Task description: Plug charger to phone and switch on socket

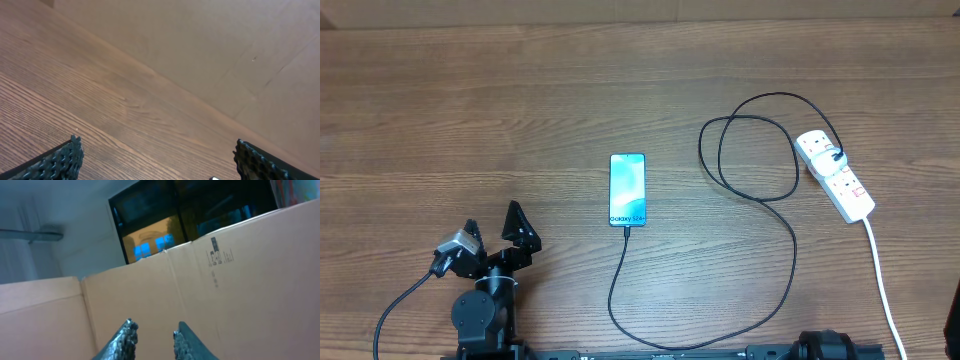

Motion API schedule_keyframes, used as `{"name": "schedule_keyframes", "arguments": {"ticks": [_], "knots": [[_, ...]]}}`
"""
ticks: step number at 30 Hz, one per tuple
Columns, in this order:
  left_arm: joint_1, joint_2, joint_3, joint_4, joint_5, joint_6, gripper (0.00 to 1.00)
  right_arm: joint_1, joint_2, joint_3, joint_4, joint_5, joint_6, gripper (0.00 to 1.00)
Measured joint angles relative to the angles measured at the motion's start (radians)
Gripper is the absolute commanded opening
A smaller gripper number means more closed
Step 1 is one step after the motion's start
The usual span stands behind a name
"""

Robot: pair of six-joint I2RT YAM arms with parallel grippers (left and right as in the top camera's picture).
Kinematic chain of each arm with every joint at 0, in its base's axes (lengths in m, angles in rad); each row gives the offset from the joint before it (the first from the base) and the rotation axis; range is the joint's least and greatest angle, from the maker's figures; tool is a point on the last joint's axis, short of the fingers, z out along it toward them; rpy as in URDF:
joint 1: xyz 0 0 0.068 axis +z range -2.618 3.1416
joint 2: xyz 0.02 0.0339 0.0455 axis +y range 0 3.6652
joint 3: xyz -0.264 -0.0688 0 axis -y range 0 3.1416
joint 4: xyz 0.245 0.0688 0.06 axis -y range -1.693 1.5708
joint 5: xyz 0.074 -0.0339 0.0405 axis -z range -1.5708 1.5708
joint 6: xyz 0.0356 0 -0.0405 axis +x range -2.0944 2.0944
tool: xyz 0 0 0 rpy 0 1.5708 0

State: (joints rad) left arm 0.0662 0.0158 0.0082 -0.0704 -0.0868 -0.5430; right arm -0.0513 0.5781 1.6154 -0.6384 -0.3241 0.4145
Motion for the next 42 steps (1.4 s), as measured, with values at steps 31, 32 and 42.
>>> {"name": "schedule_keyframes", "arguments": {"ticks": [31,32,42], "knots": [[0.0,0.0,0.0,-0.005,0.107,0.389,1.0,-0.003,-0.026,0.0,0.02,0.026,-0.154,0.29],[0.0,0.0,0.0,-0.005,0.109,0.392,1.0,-0.008,-0.03,0.0,0.019,0.026,-0.154,0.29],[0.0,0.0,0.0,-0.005,0.114,0.397,1.0,-0.106,-0.189,0.0,0.022,0.029,-0.156,0.32]]}}
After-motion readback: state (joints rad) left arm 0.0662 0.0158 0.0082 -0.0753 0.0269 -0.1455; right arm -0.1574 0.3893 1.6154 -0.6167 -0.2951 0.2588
